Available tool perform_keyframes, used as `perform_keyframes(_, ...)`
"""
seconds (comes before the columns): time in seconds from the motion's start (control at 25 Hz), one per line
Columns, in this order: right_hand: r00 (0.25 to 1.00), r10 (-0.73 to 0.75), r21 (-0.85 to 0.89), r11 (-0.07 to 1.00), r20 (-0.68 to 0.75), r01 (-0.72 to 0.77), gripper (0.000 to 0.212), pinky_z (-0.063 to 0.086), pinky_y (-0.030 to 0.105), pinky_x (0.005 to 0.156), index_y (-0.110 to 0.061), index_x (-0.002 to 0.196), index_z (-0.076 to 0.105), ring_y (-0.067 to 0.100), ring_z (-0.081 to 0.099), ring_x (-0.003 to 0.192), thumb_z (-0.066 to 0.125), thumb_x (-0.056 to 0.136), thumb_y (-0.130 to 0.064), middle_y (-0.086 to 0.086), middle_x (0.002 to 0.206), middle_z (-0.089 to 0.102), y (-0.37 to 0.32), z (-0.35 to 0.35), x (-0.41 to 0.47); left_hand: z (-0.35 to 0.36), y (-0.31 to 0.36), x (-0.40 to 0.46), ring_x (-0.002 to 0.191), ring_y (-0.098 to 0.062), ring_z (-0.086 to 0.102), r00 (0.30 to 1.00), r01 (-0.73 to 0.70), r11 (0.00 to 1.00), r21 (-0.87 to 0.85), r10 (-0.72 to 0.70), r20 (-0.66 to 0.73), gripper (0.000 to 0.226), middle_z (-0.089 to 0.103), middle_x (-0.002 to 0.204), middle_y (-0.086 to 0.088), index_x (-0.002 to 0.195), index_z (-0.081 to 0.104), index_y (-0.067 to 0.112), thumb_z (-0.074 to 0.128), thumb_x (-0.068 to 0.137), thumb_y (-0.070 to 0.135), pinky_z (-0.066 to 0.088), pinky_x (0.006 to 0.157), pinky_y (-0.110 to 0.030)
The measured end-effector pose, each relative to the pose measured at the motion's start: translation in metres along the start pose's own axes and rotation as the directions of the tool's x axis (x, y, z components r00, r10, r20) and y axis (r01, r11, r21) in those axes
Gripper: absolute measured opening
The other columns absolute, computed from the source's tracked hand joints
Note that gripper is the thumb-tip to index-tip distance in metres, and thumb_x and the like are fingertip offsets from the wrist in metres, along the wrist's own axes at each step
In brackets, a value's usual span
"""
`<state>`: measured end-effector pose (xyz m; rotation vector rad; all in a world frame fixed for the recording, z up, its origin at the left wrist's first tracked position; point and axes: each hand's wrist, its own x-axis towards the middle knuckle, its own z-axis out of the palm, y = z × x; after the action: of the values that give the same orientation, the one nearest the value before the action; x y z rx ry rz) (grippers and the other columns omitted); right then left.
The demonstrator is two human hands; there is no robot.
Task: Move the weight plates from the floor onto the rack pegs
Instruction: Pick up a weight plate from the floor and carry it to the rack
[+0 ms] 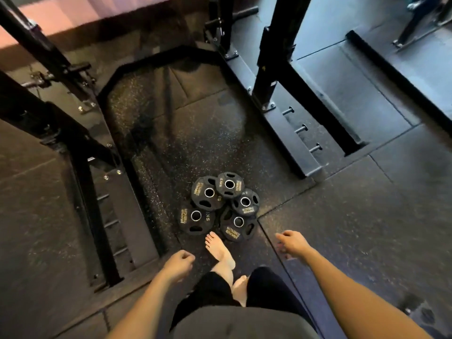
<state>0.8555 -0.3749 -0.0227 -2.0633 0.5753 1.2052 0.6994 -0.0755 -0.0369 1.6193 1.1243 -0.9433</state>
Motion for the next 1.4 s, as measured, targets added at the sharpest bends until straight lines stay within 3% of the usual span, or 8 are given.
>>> perform_keyframes(0.36, 0.993, -0.065, -0.09, 0.993, 0.101, 0.074, 0.022, 0.032, 0.019, 0.039, -0.013, 0.076, 0.051, 0.017, 0.045, 0.051, 0.054, 0.097, -0.022, 0.005, 0.064, 0.05, -0.148, 0.006, 0.276, 0.047, 0.108, 0.197, 0.065, -0.012, 0.051, 0.986, 0.167, 0.937, -0.306, -0.165, 0.032, 0.019, 0.061, 0.081, -0.002, 0.101, 0.062, 0.011, 0.05, 0.099, 0.025, 0.037, 0.055, -0.023)
perform_keyframes(0.68, 0.985, -0.142, -0.201, 0.967, 0.095, 0.159, 0.037, 0.042, 0.041, 0.07, -0.008, 0.081, 0.059, 0.028, 0.055, 0.073, 0.055, 0.09, -0.043, 0.01, 0.072, 0.059, -0.151, 0.079, 0.574, 0.157, 0.145, 0.461, 0.069, -0.015, 0.056, 0.954, 0.247, 0.725, -0.643, -0.297, 0.031, 0.014, 0.059, 0.089, -0.004, 0.11, 0.054, 0.015, 0.055, 0.098, 0.021, 0.042, 0.058, -0.026)
perform_keyframes(0.8, 0.987, -0.158, -0.316, 0.935, 0.031, 0.16, 0.045, 0.044, 0.04, 0.089, 0.0, 0.114, 0.061, 0.034, 0.06, 0.104, 0.049, 0.097, -0.041, 0.015, 0.107, 0.065, -0.148, 0.099, 0.648, 0.19, 0.149, 0.54, 0.073, -0.015, 0.059, 0.95, 0.263, 0.667, -0.697, -0.305, 0.067, 0.023, 0.061, 0.099, -0.001, 0.114, 0.053, 0.019, 0.06, 0.095, 0.029, 0.047, 0.061, -0.027)
perform_keyframes(0.92, 0.993, -0.082, -0.326, 0.94, 0.082, 0.104, 0.054, 0.044, 0.037, 0.087, 0.007, 0.122, 0.058, 0.035, 0.059, 0.11, 0.05, 0.098, -0.042, 0.021, 0.123, 0.063, -0.138, 0.121, 0.682, 0.211, 0.155, 0.58, 0.074, -0.015, 0.058, 0.944, 0.263, 0.614, -0.744, -0.321, 0.069, 0.02, 0.063, 0.099, 0.0, 0.103, 0.059, 0.018, 0.064, 0.092, 0.034, 0.046, 0.062, -0.028)
perform_keyframes(1.12, 0.988, 0.024, -0.042, 0.999, 0.15, -0.018, 0.039, 0.052, 0.039, 0.089, -0.008, 0.1, 0.059, 0.026, 0.061, 0.095, 0.064, 0.09, -0.046, 0.011, 0.111, 0.066, -0.126, 0.141, 0.686, 0.233, 0.16, 0.595, 0.099, -0.023, 0.064, 0.921, 0.125, 0.442, -0.888, -0.385, -0.062, 0.026, 0.069, 0.11, -0.002, 0.111, 0.062, 0.019, 0.069, 0.086, 0.021, 0.053, 0.084, -0.036)
perform_keyframes(1.2, 0.983, 0.063, 0.026, 0.997, 0.175, -0.068, 0.042, 0.055, 0.044, 0.091, -0.004, 0.102, 0.064, 0.027, 0.066, 0.094, 0.068, 0.088, -0.043, 0.009, 0.102, 0.07, -0.119, 0.139, 0.677, 0.22, 0.165, 0.587, 0.096, -0.02, 0.066, 0.919, 0.023, 0.379, -0.925, -0.373, -0.13, 0.028, 0.069, 0.109, -0.002, 0.115, 0.058, 0.016, 0.063, 0.088, 0.01, 0.056, 0.075, -0.031)
perform_keyframes(1.28, 0.973, 0.1, 0.083, 0.989, 0.207, -0.119, 0.036, 0.059, 0.034, 0.071, -0.006, 0.106, 0.064, 0.023, 0.067, 0.081, 0.067, 0.09, -0.038, 0.007, 0.093, 0.071, -0.118, 0.13, 0.646, 0.195, 0.167, 0.565, 0.087, -0.014, 0.067, 0.933, -0.03, 0.402, -0.915, -0.318, -0.17, 0.021, 0.068, 0.103, 0.0, 0.107, 0.055, 0.018, 0.058, 0.091, 0.005, 0.057, 0.062, -0.027)
perform_keyframes(1.4, 0.966, 0.106, 0.188, 0.97, 0.234, -0.152, 0.024, 0.047, 0.019, 0.044, -0.014, 0.103, 0.059, 0.016, 0.063, 0.067, 0.063, 0.093, -0.035, 0.003, 0.086, 0.069, -0.125, 0.109, 0.575, 0.148, 0.173, 0.507, 0.092, -0.017, 0.068, 0.959, -0.072, 0.537, -0.84, -0.195, -0.207, 0.022, 0.068, 0.104, 0.0, 0.097, 0.053, 0.027, 0.055, 0.092, 0.006, 0.06, 0.075, -0.039)
